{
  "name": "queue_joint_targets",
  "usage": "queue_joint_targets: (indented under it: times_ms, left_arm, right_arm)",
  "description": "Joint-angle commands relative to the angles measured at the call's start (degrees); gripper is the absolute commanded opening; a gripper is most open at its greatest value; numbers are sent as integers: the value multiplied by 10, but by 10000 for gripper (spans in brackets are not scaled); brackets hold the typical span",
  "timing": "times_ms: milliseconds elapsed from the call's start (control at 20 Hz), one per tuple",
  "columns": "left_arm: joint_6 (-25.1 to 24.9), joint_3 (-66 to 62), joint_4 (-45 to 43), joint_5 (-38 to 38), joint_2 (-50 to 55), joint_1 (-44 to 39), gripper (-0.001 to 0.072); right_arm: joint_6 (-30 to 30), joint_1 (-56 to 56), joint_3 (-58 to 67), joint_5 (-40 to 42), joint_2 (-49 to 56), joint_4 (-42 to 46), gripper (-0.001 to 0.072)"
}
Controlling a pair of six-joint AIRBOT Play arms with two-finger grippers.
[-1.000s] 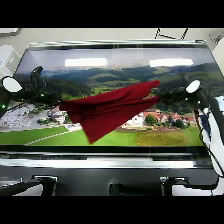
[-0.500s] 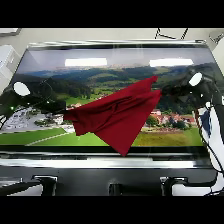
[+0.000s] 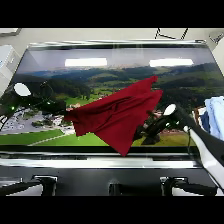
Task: Fold the clothes and pants, and hang the long-sleeved shirts on hangers.
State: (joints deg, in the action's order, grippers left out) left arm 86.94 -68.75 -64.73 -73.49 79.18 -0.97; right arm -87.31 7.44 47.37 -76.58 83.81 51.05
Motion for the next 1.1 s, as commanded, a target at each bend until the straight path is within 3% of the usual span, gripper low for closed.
queue_joint_targets:
  times_ms: [0, 200, 250, 300, 350, 500, 700, 900, 1050]
  left_arm:
    - [0, 0, 3, 0, -3, 1, 23]
    - [0, 0, 3, 0, -9, 1, 23]
    - [0, 0, 3, 0, -11, 0, 23]
    - [0, 0, 3, 0, -15, 1, 23]
    - [-1, 0, 3, 3, -20, 1, 23]
    - [-2, -23, 4, 55, -63, 2, 22]
    - [13, -198, 18, 168, -146, 15, 23]
    - [103, -383, 18, 299, -221, 17, 23]
    - [107, -401, 18, 331, -287, -9, 23]
  right_arm:
    - [14, 81, -62, 86, -11, -83, 577]
    - [3, 157, -61, 169, -3, -152, 570]
    - [-3, 172, -61, 184, 2, -160, 486]
    - [-9, 180, -61, 194, 2, -160, 211]
    - [-12, 180, -59, 193, 2, -160, 38]
    - [3, 146, -5, 162, -25, -106, 33]
    - [-33, 8, 204, 118, -141, 73, 33]
    - [-33, -122, 485, 186, -273, 143, 33]
    - [-33, -147, 576, 222, -352, 166, 34]
